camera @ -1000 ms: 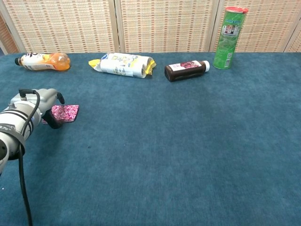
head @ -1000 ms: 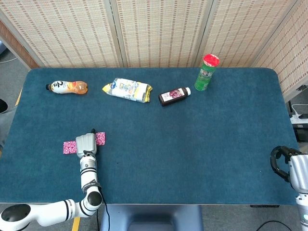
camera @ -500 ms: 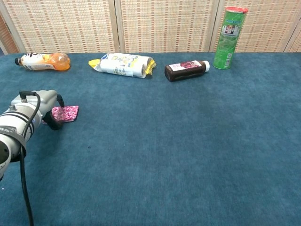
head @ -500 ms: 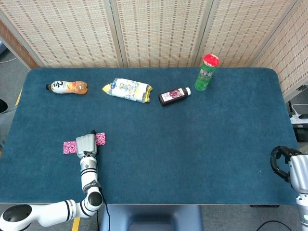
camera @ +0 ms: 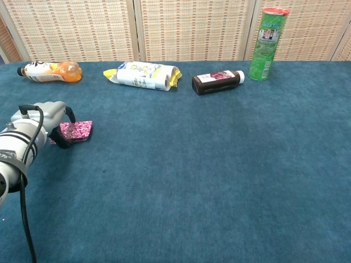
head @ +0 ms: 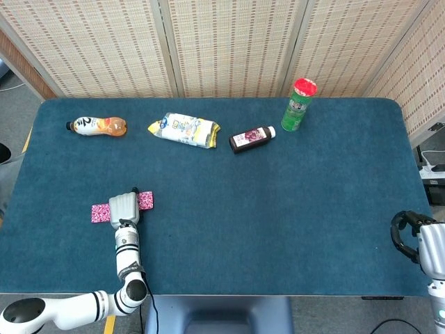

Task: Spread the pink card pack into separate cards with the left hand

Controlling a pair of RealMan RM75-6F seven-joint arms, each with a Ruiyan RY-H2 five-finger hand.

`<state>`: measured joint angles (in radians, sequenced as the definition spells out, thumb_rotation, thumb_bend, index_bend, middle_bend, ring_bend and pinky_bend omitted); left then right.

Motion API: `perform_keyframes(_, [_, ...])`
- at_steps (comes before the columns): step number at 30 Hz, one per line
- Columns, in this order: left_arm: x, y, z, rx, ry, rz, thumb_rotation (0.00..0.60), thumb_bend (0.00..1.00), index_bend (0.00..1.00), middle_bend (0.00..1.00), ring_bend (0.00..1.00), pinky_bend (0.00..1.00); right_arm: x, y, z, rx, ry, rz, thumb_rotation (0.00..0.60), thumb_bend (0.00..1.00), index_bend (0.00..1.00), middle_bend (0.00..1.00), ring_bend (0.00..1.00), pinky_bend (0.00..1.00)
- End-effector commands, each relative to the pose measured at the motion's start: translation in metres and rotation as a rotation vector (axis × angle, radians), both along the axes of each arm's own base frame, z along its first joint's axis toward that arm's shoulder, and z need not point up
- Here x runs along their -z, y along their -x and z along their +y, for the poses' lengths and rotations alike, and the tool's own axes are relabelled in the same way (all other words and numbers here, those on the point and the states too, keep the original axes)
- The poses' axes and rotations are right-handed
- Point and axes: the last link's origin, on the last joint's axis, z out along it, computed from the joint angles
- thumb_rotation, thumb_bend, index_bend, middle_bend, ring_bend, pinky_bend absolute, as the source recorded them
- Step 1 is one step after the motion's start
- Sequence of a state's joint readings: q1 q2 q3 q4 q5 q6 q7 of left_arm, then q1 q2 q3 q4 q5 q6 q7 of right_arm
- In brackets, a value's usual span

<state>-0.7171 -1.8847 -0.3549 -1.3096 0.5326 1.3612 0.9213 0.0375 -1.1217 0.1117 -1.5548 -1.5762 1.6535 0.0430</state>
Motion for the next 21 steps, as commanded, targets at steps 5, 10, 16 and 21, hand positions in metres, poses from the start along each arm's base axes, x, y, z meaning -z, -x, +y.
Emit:
perform_keyframes(5, [-0.014, 0.001, -0.011, 0.045, -0.014, -0.017, 0.600, 0.39, 0.55, 1.00, 1.00, 1.00, 0.000, 0.000, -0.001, 0.001, -0.001, 0.001, 0.600, 0.59, 0.76, 0.62, 0.70, 0.96])
perform_keyframes(10, [-0.031, 0.012, -0.038, 0.088, -0.008, -0.008, 0.600, 0.39, 0.55, 1.00, 1.00, 1.00, 0.002, 0.000, -0.001, 0.003, -0.006, 0.004, 0.600, 0.59, 0.76, 0.62, 0.70, 0.96])
perform_keyframes(16, [-0.044, 0.032, -0.083, 0.048, 0.024, -0.021, 0.600, 0.39, 0.55, 1.00, 1.00, 1.00, 0.004, 0.000, -0.001, 0.002, -0.009, 0.011, 0.600, 0.59, 0.76, 0.62, 0.70, 0.96])
perform_keyframes(21, [-0.046, 0.036, -0.107, 0.038, 0.025, -0.018, 0.600, 0.39, 0.56, 1.00, 1.00, 1.00, 0.007, 0.000, -0.002, 0.003, -0.017, 0.018, 0.600, 0.59, 0.76, 0.62, 0.70, 0.96])
